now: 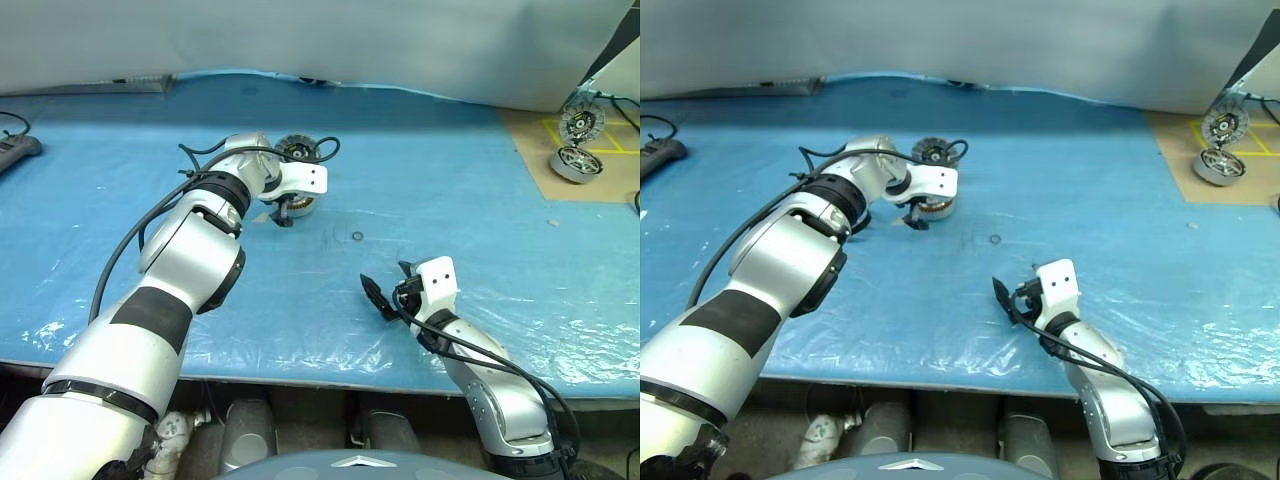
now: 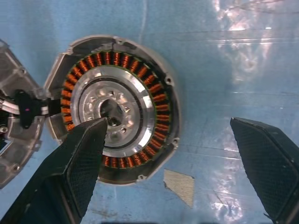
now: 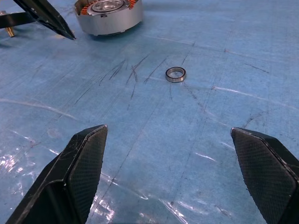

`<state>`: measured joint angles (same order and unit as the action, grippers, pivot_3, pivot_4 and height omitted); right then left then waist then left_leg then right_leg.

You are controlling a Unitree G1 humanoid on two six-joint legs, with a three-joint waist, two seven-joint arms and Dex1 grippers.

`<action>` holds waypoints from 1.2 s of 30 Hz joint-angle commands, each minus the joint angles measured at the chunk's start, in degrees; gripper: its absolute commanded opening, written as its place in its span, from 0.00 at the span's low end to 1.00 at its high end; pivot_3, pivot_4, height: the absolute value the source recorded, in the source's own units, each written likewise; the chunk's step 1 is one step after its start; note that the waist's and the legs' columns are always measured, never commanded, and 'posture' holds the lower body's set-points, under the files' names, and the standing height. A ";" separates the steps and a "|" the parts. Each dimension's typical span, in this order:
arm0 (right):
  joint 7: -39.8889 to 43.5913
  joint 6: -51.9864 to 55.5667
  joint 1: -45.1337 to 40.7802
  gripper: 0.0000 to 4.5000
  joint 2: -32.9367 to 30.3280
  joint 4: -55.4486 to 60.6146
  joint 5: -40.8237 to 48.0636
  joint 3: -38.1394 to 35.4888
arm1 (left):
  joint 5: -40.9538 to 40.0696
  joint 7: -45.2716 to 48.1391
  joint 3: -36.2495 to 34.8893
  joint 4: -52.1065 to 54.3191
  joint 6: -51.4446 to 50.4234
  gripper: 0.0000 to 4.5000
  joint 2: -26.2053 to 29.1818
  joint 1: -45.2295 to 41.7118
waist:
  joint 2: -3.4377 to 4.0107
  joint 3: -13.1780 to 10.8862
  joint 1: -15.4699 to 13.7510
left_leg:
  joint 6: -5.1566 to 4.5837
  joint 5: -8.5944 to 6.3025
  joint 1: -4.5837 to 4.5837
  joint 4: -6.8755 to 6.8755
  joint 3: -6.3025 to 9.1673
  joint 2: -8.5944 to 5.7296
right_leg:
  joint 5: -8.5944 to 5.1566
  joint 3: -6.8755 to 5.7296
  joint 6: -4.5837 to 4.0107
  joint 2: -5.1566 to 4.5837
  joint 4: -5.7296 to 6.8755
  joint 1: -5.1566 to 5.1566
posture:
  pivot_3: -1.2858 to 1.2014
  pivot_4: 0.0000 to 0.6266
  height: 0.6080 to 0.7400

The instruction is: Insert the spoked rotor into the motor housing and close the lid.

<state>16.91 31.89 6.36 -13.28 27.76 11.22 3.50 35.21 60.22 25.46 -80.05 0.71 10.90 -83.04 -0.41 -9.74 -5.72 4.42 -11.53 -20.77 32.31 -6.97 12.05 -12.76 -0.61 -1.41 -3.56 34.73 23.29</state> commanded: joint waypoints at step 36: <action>-5.36 -5.64 -4.91 1.00 5.06 -6.92 -0.83 -0.59 | 2.04 3.93 2.85 0.82 4.67 0.47 5.43 5.42 | 0.00 -0.02 0.41 | 0.00 0.00 0.25 -0.09 -0.05 0.00 | -0.01 0.05 0.00 0.00 0.00 -0.11 | 0.52 0.24 1.00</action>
<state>11.57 27.86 2.13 -8.49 20.71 10.36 3.08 36.13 61.84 26.91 -78.15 5.13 14.70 -79.09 -0.41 -9.76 -5.31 4.42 -11.53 -20.48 32.21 -7.04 12.06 -12.77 -0.56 -1.41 -3.56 34.73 23.17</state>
